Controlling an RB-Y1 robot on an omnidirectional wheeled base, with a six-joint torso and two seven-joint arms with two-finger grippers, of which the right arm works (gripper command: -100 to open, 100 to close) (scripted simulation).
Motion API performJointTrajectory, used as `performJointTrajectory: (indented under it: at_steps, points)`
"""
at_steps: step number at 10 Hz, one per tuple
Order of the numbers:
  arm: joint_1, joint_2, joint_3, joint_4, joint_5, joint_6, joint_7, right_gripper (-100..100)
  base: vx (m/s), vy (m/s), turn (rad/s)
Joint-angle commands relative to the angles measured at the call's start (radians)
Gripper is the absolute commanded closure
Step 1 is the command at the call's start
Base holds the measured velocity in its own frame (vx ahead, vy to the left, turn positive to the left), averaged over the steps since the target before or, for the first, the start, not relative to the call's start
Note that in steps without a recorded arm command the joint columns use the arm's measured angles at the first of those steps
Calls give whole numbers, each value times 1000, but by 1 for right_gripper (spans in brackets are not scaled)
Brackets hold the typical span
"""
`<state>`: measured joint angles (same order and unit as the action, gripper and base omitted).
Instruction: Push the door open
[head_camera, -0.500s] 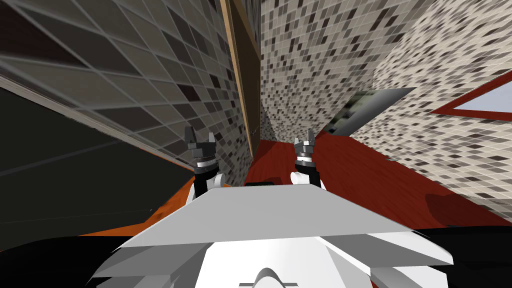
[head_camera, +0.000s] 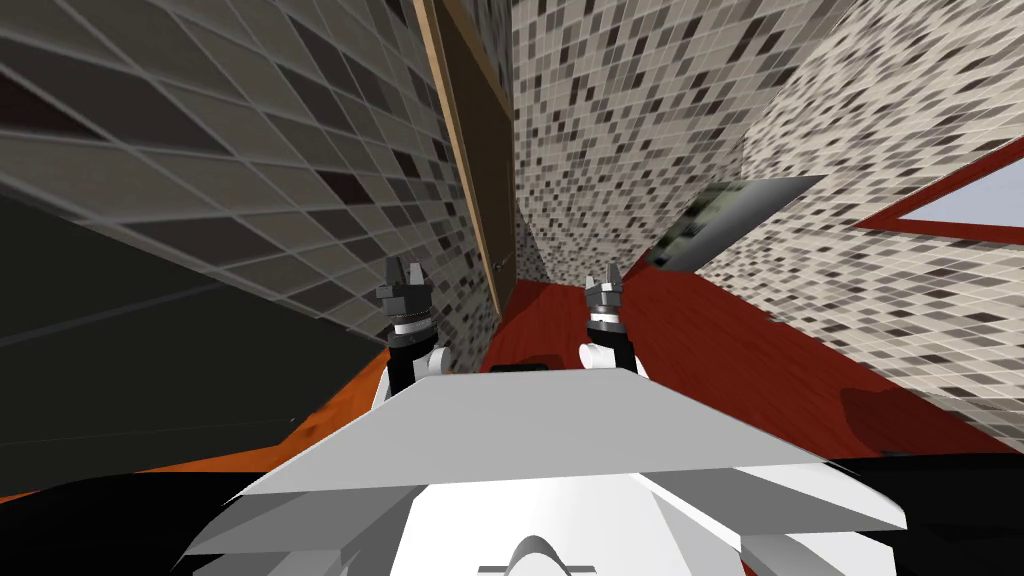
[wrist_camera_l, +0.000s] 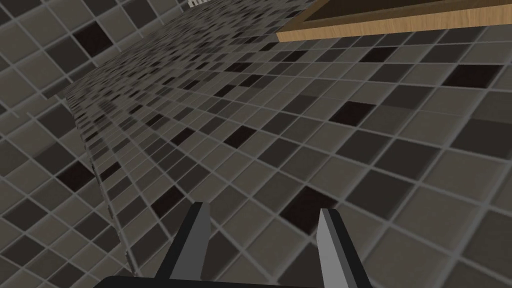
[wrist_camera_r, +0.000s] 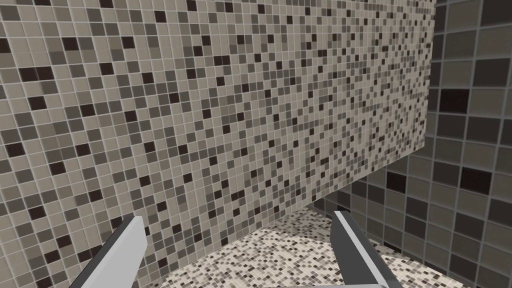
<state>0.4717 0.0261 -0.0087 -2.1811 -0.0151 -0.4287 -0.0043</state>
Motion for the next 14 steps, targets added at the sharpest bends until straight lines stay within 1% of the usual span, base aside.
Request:
performJointTrajectory:
  at_steps: [1, 2, 3, 5, 10, 11, 12, 13, 14]
  points:
    - [-17, -15, 3, 30, 4, -4, -5, -100, 18, -241, 40]
    - [-24, -22, 6, 43, 6, -7, -7, -100, 49, -219, 43]
    - [-37, -32, 12, 70, 11, -11, -10, -100, 57, -214, 57]
    - [-57, -47, 20, 109, 18, -18, -14, -100, 68, -187, 65]
    - [-118, -81, 45, 227, 39, -38, -28, -100, 70, -132, 80]
    - [-124, -84, 48, 241, 42, -40, -29, -100, 77, -128, 64]
    - [-139, -89, 54, 269, 47, -45, -33, -100, 69, -104, 99]
    - [-146, -92, 58, 284, 50, -47, -34, -100, 70, -86, 62]
    - [-161, -98, 64, 313, 55, -52, -38, -100, 69, -86, 89]
